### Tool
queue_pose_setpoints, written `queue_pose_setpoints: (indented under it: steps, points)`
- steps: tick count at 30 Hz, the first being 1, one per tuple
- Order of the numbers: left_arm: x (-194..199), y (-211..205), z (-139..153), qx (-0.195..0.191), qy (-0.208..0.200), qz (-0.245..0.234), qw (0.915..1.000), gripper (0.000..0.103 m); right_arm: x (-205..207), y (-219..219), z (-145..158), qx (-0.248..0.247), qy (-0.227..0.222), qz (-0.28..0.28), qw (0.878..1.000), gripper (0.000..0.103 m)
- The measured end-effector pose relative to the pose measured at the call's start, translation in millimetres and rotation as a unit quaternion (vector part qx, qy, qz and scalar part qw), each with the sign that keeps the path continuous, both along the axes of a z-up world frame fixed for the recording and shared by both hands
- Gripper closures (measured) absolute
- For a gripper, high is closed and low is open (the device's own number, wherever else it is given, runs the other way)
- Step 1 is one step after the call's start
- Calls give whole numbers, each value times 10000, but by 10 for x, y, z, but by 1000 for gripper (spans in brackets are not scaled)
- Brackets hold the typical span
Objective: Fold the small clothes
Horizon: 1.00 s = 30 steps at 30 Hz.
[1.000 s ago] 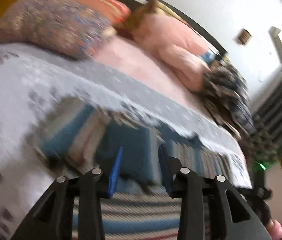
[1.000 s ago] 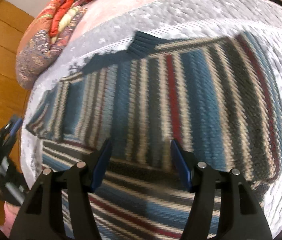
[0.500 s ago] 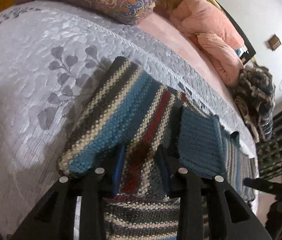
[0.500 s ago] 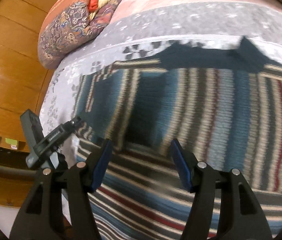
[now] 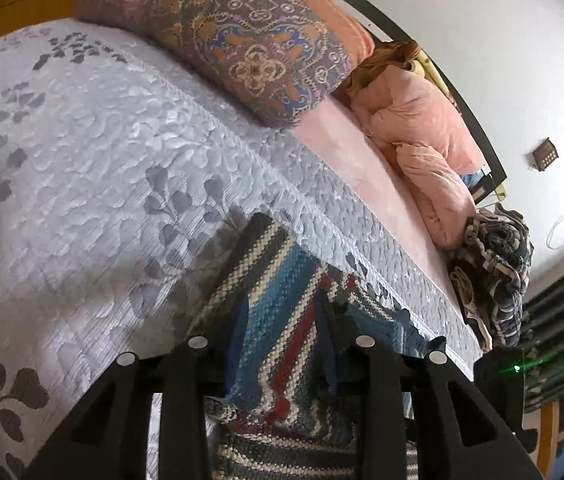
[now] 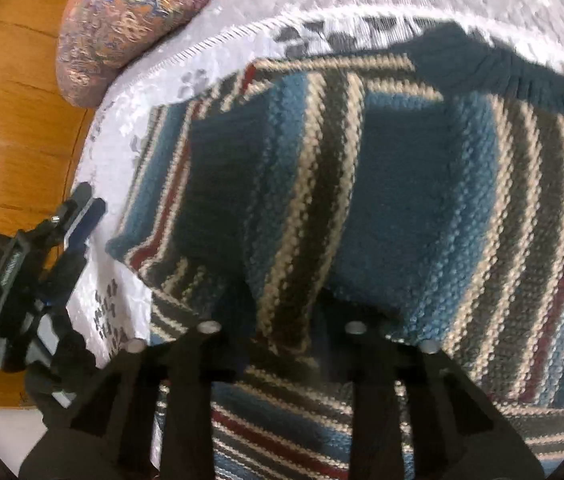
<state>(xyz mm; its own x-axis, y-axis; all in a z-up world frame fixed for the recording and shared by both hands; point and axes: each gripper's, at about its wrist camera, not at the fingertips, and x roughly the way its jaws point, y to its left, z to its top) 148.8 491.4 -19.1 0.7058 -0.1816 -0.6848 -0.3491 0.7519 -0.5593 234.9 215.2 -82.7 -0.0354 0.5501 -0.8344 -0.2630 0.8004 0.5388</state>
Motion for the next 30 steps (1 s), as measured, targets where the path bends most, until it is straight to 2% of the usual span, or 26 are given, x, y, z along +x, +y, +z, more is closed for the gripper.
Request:
queue_pose_setpoints:
  steps: [6,11,13,18,21,25,30]
  points:
    - [11,-69,3,59,-28,-110,9999,70,-15,-401,527,30,-674,26,9977,84]
    - [68,-345,26,165,-98,-579,9981,70,4,-840,708,-201,-925,-44,9955,84]
    - [108,-521,-11,180,-88,-889,9958,70,39,-1004,662,-332,-964,-170,9946,83]
    - [200,-837,-226,323,234,-1374,9897,69,103,-1233,349,-314,-632,-442,9965,83]
    - [216,-893,-345,452,369,-1429,9880,69,108,-1202,182,-439,-570,-463,9963,83]
    - [223,-941,-353,596,369,-1501,9862,68,126,-1213,-1,-506,-454,-527,9963,81]
    - [232,-951,-352,621,372,-1518,9858,66,136,-1163,32,-615,-454,-528,9957,76]
